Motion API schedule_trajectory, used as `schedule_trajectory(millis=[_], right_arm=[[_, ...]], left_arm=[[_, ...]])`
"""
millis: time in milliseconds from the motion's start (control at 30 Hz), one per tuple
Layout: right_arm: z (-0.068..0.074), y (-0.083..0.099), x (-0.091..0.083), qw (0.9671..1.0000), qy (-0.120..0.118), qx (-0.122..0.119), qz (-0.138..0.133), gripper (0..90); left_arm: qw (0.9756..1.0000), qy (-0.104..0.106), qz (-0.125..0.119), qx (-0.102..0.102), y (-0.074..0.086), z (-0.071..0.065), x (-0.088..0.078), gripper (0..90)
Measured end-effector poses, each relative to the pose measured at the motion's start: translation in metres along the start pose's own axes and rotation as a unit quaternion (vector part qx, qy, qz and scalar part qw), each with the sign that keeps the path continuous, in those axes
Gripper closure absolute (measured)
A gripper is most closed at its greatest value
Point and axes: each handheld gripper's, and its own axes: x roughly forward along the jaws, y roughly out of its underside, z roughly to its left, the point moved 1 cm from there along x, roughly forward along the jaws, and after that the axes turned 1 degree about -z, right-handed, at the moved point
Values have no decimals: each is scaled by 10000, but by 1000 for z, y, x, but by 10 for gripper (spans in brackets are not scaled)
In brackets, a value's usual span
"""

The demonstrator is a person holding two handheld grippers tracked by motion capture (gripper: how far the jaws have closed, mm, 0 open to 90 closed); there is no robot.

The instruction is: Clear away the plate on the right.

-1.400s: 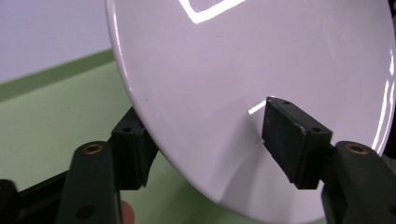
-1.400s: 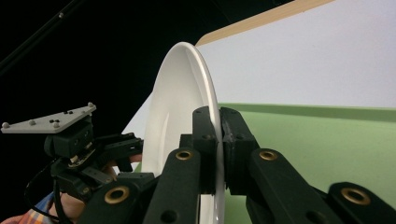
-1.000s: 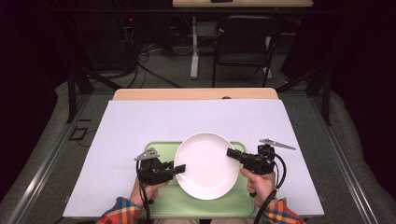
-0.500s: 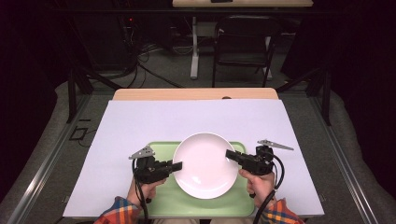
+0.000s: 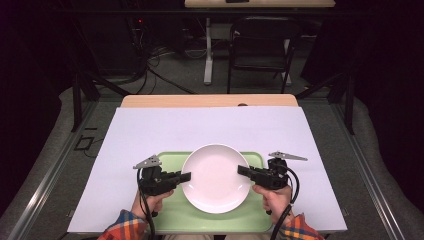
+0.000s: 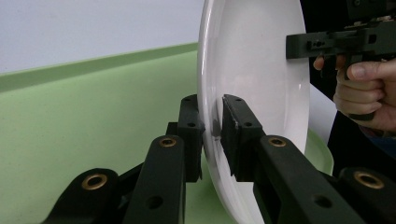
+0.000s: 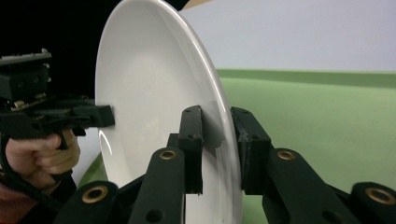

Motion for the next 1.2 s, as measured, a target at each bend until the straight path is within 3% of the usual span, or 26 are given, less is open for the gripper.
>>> schedule_trajectory(millis=[433,933,1200], right_arm=[[4,9,13,9995,-17,-62,295,744],[0,17,23,9982,31,-40,597,735],[-4,20,26,9976,77,-32,688,719]], left_arm=[[9999,-92,137,-50,-1,8,-9,790],[9987,-259,425,-140,2,12,-7,783],[9981,-367,497,-65,3,10,-4,773]])
